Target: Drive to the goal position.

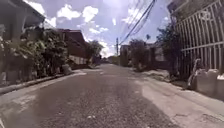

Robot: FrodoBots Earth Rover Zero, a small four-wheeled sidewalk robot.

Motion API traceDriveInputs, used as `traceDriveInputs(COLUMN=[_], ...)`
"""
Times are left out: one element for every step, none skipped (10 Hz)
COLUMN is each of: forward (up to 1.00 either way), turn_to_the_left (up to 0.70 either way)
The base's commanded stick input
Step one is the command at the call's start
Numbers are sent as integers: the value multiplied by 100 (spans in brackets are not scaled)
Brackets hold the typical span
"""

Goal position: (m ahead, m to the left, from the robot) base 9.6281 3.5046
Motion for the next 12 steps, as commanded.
traceDriveInputs(forward=[70, 70, 70, 70, 70, 70, 70, 70, 70, 70, 70, 70], turn_to_the_left=[0, 0, 0, 0, 0, 0, 0, 0, 0, 0, 0, 0])
